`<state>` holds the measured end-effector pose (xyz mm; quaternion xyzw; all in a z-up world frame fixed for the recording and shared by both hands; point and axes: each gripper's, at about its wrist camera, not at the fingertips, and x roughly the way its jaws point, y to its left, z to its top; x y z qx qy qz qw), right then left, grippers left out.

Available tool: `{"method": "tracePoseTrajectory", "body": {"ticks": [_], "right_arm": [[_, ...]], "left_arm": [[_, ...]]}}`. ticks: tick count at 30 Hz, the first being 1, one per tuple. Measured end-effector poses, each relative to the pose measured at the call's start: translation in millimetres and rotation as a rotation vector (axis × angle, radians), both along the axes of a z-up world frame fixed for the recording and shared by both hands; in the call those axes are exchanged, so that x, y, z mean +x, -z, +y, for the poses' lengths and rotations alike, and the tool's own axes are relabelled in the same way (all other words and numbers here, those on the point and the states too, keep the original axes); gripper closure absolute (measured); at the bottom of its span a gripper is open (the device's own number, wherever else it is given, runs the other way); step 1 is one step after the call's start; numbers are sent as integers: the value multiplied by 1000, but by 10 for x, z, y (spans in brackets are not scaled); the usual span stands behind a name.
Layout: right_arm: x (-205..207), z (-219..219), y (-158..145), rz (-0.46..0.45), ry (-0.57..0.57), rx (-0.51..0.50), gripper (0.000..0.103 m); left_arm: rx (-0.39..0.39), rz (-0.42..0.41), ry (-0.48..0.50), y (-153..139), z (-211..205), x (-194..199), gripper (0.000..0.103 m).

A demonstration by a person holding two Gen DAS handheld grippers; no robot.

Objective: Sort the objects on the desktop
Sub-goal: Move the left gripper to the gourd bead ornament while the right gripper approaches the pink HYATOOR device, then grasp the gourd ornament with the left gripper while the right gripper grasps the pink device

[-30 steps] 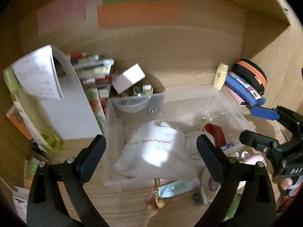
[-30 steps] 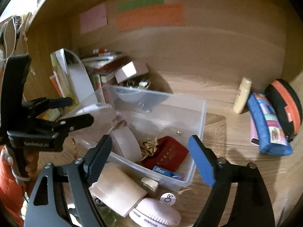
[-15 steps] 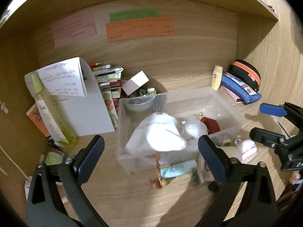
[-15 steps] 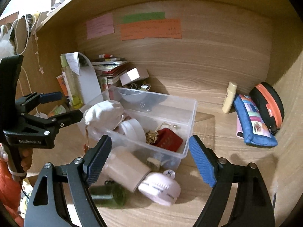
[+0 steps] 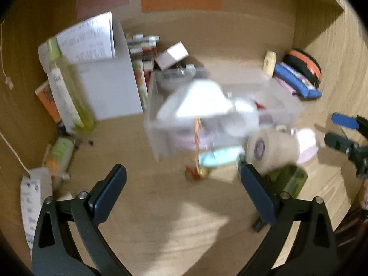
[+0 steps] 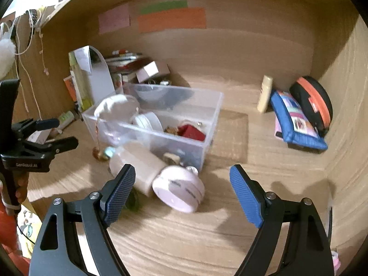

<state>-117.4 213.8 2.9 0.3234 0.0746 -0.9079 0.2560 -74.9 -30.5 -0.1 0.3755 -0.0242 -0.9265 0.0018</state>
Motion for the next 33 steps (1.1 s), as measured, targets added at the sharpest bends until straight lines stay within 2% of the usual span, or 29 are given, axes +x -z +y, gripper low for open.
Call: {"method": "tracePoseTrajectory", "body": {"ticks": [7, 13, 19, 22, 24, 26, 28, 31, 33], "right_arm": [[-76, 74, 250, -51, 7, 54, 21], [-233, -60, 457, -136, -50, 73, 21], [-307, -255, 550, -154, -104, 108, 21], [-309, -315, 587, -156, -125, 130, 21], [-322, -350, 607, -161, -136, 135, 22], [-336, -360, 622, -164, -146, 136, 23], [-316, -379, 619, -155, -162, 134, 28], [-275, -366, 602, -136, -165, 139, 33], [-274, -332, 588, -137, -170, 125, 37]], "left_arm": [[19, -86, -1, 304, 77, 38, 2], [25, -106, -19, 375, 43, -66, 2], [67, -124, -24, 400, -64, -286, 3], [66, -132, -11, 407, -44, -369, 11], [54, -147, 3, 429, -4, -422, 23], [23, -160, 22, 468, 58, -480, 29], [-19, -161, 28, 511, 121, -511, 38], [-16, -151, 45, 510, 140, -515, 49], [-6, -148, 51, 505, 134, -508, 63]]}}
